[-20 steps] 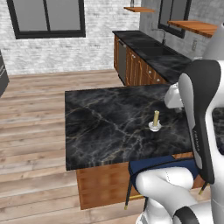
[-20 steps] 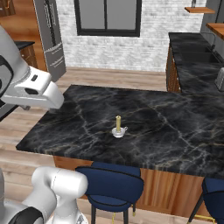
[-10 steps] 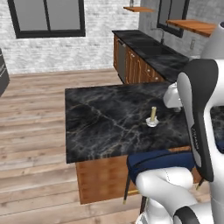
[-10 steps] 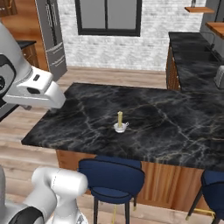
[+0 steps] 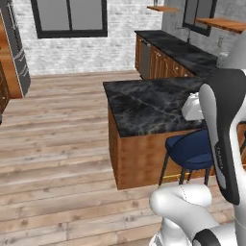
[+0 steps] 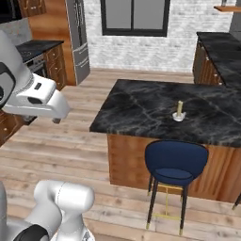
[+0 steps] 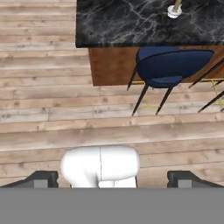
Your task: Get the candle and the wine from the cabinet and move them to the dining counter.
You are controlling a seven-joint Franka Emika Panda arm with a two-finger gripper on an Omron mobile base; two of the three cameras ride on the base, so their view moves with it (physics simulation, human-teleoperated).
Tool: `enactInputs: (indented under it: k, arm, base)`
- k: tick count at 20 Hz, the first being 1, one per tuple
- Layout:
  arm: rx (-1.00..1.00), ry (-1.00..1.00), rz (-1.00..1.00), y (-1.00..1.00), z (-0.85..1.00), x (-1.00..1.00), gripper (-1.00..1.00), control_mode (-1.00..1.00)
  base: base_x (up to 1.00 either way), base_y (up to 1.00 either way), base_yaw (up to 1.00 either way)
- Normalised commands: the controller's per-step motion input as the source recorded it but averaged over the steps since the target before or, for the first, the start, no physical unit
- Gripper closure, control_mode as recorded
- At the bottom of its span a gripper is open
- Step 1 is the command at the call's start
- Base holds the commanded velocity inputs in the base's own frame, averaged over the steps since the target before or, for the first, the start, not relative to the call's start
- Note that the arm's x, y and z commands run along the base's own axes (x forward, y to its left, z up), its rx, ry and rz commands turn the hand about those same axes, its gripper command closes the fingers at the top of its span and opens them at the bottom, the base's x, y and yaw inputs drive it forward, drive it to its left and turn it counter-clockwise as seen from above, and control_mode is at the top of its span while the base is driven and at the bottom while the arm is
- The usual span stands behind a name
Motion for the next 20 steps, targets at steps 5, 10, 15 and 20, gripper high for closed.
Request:
enactInputs:
  k: [5, 10, 15, 20]
  arm:
    - [0.00, 0.00, 0.00, 0.00, 0.00, 0.00, -1.00, 1.00]
    - [0.00, 0.00, 0.00, 0.00, 0.00, 0.00, -1.00, 1.00]
    - [0.00, 0.00, 0.00, 0.00, 0.00, 0.00, -1.00, 1.00]
    - [0.00, 0.00, 0.00, 0.00, 0.00, 0.00, -1.00, 1.00]
  base:
    - [-0.07, 1.00, 0.00]
    - [0.61, 1.00, 0.00]
    - [1.00, 0.99, -0.18]
    - [1.00, 0.92, -0.15]
